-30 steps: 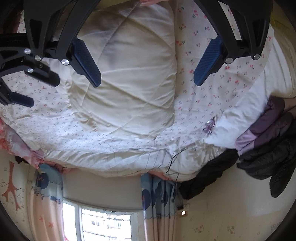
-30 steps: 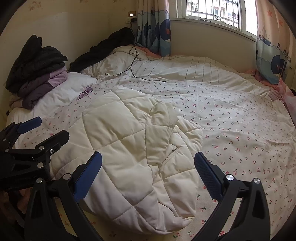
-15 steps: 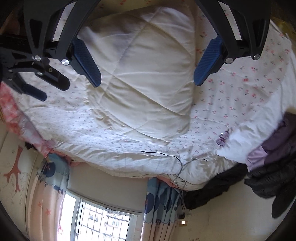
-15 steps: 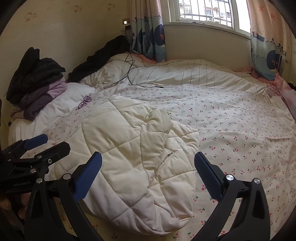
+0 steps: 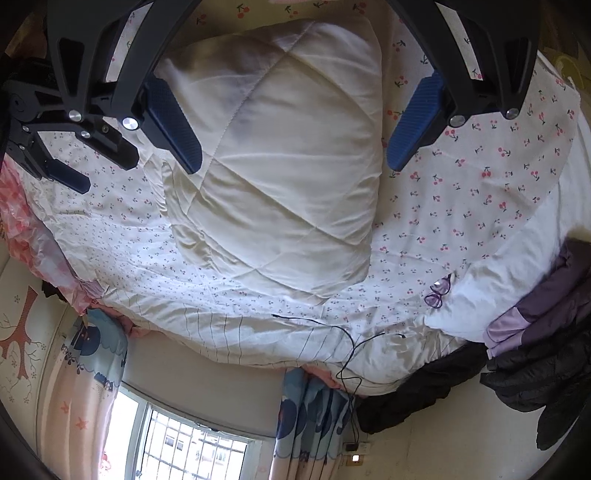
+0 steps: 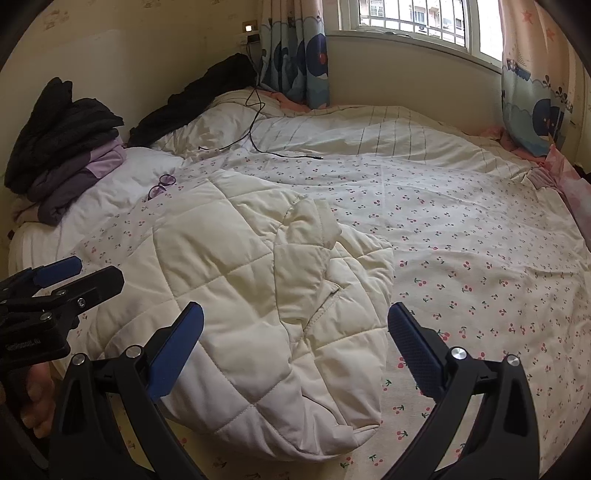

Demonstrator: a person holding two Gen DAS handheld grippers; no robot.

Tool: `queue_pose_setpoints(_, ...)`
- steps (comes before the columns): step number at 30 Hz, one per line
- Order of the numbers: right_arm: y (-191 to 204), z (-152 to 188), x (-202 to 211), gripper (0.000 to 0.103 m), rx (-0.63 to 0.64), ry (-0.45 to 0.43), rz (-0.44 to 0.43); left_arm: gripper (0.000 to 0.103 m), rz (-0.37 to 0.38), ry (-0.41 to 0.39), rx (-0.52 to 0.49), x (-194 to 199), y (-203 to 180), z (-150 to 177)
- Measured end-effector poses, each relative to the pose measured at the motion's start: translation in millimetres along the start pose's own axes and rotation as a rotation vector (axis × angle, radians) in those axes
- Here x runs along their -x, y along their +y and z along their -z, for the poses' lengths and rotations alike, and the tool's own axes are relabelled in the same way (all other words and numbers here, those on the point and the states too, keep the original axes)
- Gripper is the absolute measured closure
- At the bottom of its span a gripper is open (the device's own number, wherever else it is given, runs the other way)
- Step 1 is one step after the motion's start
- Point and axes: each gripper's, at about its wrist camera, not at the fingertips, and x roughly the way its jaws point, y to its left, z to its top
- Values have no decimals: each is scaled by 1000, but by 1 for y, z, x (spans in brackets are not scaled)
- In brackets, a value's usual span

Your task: Fold large clothes

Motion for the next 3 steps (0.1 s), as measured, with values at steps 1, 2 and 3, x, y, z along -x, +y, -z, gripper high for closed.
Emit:
queue_pose_setpoints(1,0,0,0,7,1,0,-2,7,-5,1,-4,0,0,0)
queue_pose_setpoints(2,0,0,0,7,1,0,-4,7,-5,1,-6,0,-1,0)
queue_pose_setpoints(3,1,0,0,7,2,0,-6,7,-7,0,-8,1,-1,0)
